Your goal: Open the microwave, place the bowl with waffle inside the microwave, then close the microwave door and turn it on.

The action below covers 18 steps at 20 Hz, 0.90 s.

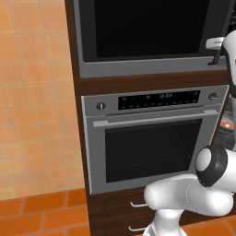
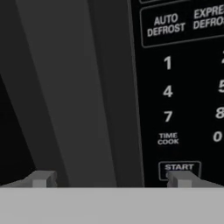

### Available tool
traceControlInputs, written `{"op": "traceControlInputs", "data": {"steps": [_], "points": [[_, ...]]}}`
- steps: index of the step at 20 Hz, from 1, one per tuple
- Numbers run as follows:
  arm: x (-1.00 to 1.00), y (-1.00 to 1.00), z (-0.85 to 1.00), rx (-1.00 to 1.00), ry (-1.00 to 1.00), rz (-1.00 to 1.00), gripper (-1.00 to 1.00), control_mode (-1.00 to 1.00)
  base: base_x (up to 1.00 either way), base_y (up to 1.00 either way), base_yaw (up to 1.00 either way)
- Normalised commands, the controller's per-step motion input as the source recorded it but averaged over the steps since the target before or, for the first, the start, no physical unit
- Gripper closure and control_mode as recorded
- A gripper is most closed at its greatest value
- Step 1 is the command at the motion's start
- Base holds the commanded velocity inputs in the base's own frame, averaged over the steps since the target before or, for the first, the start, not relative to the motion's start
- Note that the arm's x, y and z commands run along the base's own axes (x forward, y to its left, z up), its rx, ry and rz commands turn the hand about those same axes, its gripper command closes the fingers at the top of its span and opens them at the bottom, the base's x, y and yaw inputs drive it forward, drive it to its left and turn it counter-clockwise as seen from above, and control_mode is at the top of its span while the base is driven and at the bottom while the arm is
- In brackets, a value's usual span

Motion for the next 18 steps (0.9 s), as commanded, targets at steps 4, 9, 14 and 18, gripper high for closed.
{"op": "traceControlInputs", "data": {"steps": [4,9,14,18], "points": [[0.34,0.07,-0.39,-0.01,-0.03,0.02,1.0,-1.0,0.0,0.0,0.0],[0.11,0.08,-0.12,-0.01,-0.04,0.0,1.0,-1.0,0.0,0.0,0.0],[-0.04,0.07,0.0,0.0,0.0,0.0,1.0,-1.0,0.0,0.0,0.0],[-0.46,0.14,0.09,0.0,-0.01,0.0,1.0,-1.0,0.0,0.0,0.0]]}}
